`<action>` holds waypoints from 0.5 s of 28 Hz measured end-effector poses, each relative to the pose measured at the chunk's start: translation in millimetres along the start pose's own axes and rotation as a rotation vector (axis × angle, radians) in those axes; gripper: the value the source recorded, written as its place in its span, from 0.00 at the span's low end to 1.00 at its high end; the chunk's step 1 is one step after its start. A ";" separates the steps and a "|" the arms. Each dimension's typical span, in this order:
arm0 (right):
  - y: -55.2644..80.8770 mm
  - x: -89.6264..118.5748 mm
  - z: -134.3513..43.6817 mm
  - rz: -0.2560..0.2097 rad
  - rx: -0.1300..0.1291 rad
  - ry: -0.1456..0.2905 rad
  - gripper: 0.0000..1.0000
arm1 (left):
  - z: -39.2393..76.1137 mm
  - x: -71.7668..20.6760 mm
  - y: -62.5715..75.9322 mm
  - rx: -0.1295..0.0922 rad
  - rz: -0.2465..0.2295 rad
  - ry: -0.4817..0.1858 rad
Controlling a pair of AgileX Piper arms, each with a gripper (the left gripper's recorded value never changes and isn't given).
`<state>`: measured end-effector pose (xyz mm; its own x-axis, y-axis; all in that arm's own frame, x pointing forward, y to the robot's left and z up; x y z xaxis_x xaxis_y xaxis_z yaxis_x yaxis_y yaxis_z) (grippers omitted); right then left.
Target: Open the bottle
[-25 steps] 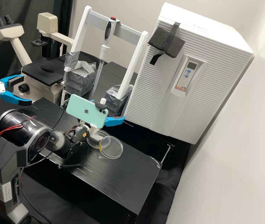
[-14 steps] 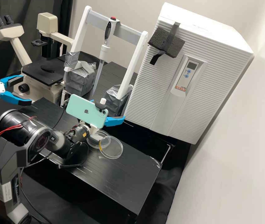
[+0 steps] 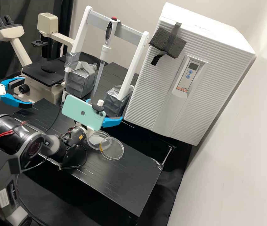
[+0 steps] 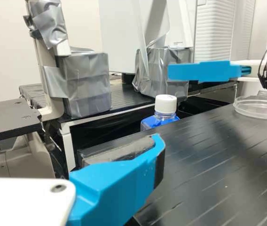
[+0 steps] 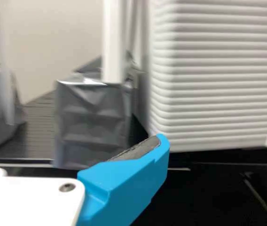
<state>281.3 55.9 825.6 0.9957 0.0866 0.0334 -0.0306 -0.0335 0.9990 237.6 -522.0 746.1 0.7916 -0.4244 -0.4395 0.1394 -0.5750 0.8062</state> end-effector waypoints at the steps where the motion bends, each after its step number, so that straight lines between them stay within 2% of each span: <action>1: -2.7 -1.1 -2.6 -0.009 0.002 0.012 1.00 | 0.7 0.2 -0.1 0.000 -0.001 -0.003; 7: -24.4 -1.1 -12.8 -0.085 0.008 0.051 1.00 | 1.6 0.3 -0.4 0.002 -0.003 -0.008; 11: -36.0 0.3 -11.2 -0.120 0.013 0.037 1.00 | 1.6 0.3 -0.4 0.002 -0.003 -0.008; 14: -42.7 1.1 -8.9 -0.138 0.002 0.019 1.00 | 1.6 0.3 -0.4 0.002 -0.003 -0.008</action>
<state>283.0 66.2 783.2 0.9886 0.1095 -0.1037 0.1067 -0.0222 0.9940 236.8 -523.0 745.0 0.7862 -0.4288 -0.4450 0.1402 -0.5776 0.8042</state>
